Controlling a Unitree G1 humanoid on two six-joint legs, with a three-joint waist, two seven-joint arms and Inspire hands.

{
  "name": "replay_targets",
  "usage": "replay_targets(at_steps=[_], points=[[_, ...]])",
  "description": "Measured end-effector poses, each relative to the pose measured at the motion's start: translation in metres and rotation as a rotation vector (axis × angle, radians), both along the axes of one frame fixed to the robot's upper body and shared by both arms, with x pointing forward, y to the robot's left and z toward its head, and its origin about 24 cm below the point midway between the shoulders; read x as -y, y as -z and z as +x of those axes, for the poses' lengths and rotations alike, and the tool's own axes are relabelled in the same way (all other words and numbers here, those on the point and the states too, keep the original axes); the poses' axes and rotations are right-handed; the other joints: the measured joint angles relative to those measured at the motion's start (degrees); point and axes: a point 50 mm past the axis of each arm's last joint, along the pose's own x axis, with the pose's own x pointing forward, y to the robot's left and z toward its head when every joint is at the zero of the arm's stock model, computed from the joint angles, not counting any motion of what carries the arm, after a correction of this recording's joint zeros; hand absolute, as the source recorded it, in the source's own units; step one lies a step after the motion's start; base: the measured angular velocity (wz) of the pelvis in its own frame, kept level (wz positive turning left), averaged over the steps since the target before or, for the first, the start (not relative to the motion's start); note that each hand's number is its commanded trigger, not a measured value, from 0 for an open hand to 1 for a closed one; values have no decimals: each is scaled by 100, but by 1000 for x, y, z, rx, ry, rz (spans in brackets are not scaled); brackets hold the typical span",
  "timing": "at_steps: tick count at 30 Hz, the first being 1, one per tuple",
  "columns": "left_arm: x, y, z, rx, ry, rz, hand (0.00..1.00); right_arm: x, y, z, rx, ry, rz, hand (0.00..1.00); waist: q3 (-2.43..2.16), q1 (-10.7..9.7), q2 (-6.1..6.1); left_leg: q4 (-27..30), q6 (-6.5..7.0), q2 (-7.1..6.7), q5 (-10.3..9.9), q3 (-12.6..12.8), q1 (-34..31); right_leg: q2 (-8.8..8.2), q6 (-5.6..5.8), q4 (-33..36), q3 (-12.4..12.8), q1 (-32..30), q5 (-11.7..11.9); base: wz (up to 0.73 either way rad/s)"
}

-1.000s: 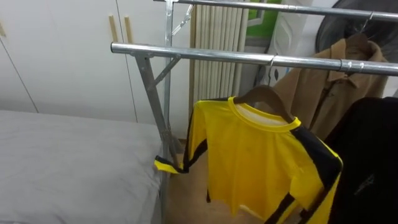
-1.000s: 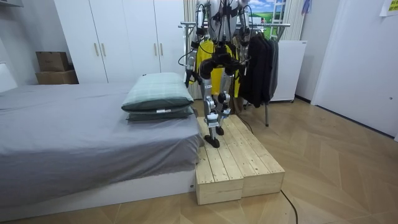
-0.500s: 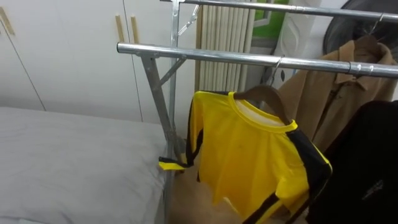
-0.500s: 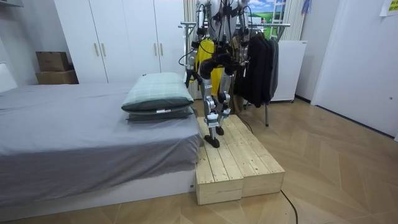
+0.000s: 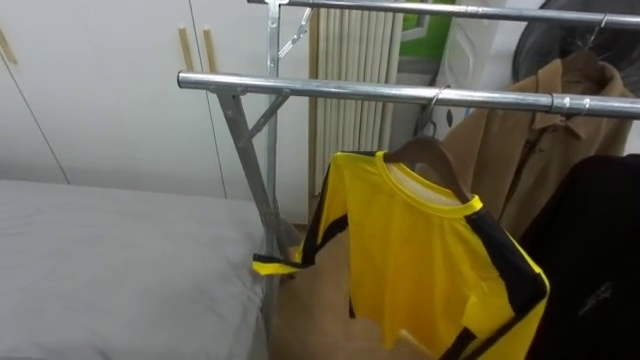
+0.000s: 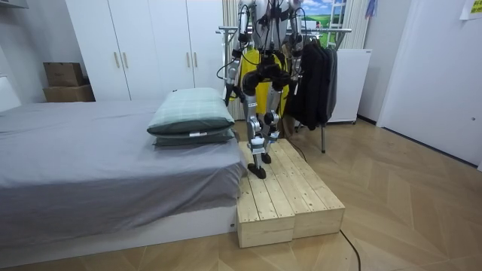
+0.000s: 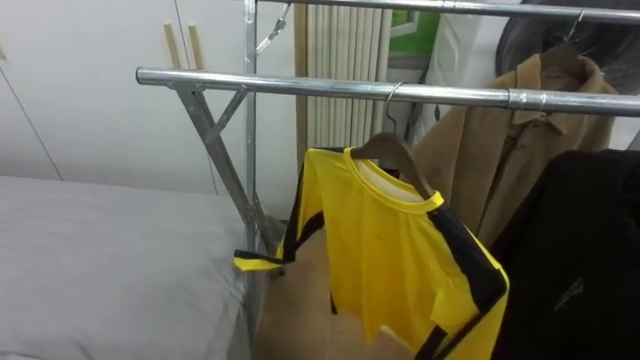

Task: Hang clothes

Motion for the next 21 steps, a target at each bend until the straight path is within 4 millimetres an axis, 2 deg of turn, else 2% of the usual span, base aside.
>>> replay_targets(at_steps=[11,15,21], points=[[-2,0,-6,5,-92,-6,0,0,0,1,-11,-13,-1,0,-18,9,-59,13,-15,5,12,-74,-8,-16,2,11,-60,2,-45,3],[-3,0,-8,7,-117,-3,0,0,0,5,-20,-73,-29,0,-17,3,-63,71,-14,4,10,-93,-10,-23,14,5,-72,37,-54,1],[-3,0,-8,7,-130,8,0,2,-1,17,-31,-179,-93,0,-26,66,-9,79,11,5,-5,-269,-24,-110,12,12,-323,80,-70,16]])
